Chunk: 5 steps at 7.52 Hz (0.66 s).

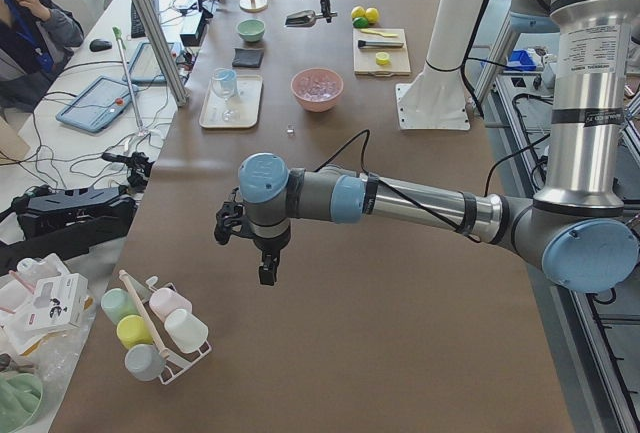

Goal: Put ice in cup with scoop
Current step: 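Carry the empty scoop with the right gripper back beside the green bowl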

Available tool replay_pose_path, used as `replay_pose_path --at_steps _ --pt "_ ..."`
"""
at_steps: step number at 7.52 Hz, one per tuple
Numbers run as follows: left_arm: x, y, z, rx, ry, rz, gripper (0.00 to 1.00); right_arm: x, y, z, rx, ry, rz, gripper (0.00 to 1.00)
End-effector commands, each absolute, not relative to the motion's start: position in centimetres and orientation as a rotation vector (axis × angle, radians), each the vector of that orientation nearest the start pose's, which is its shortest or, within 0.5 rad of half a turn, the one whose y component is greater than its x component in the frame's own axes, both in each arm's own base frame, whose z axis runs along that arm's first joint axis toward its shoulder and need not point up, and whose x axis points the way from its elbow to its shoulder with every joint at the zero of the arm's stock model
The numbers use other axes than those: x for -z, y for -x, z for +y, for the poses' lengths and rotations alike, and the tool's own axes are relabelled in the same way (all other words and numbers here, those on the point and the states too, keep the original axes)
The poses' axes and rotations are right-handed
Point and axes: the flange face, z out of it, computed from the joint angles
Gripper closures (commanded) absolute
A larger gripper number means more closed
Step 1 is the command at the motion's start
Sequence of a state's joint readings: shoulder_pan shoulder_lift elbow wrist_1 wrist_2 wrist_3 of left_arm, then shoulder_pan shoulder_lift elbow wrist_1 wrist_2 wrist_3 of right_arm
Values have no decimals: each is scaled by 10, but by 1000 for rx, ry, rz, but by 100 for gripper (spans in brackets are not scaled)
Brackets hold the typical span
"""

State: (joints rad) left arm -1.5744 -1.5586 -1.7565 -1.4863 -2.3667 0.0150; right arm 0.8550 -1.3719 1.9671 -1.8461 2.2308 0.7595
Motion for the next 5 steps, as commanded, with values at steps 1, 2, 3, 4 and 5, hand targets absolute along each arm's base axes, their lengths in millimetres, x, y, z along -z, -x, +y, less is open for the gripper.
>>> replay_pose_path --at_steps 1,2,3,4,5 --pt "-582 64 -487 -41 -90 795 2 -437 348 -425 73 262 -690 100" --pt "-579 65 -486 -42 -97 795 2 -443 358 -422 70 270 -690 100" --pt "-580 65 -486 -41 -94 793 2 -445 362 -420 75 273 -685 100" --pt "-582 65 -485 -40 -91 795 2 -449 364 -420 76 277 -680 100" --pt "-579 65 -486 -42 -95 793 2 -449 365 -419 77 277 -679 100"
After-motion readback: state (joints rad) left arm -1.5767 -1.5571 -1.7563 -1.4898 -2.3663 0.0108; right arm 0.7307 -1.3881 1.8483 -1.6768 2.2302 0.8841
